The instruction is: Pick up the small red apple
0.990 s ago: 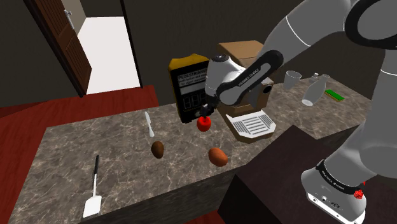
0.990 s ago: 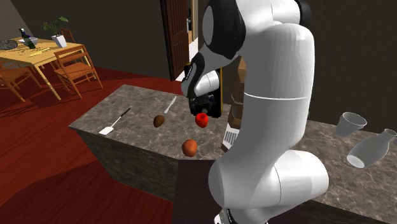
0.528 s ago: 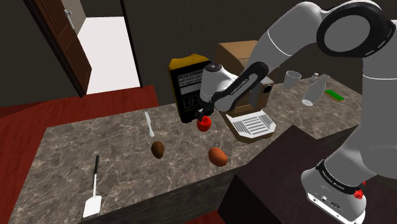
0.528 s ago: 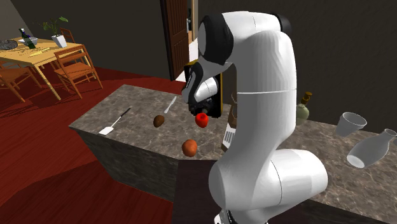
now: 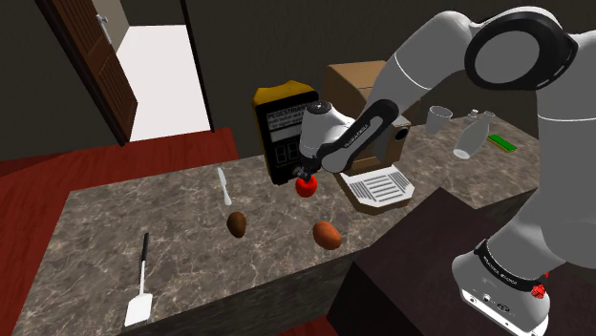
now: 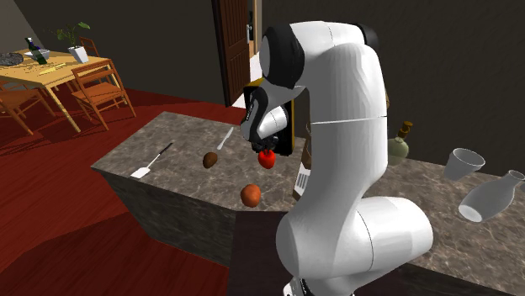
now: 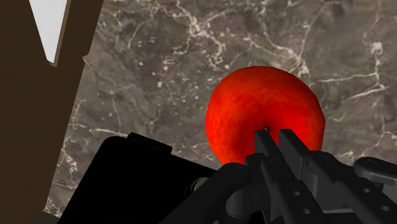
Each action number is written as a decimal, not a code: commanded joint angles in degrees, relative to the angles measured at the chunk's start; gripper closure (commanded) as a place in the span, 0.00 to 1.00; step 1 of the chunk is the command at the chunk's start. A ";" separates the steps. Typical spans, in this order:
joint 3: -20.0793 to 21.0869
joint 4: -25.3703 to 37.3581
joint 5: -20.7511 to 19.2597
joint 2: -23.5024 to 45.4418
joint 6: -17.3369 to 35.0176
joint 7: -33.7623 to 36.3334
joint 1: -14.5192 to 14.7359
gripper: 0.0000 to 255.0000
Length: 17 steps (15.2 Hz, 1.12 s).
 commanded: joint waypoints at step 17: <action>2.18 -1.79 2.35 -7.48 -5.67 -2.57 -1.72 1.00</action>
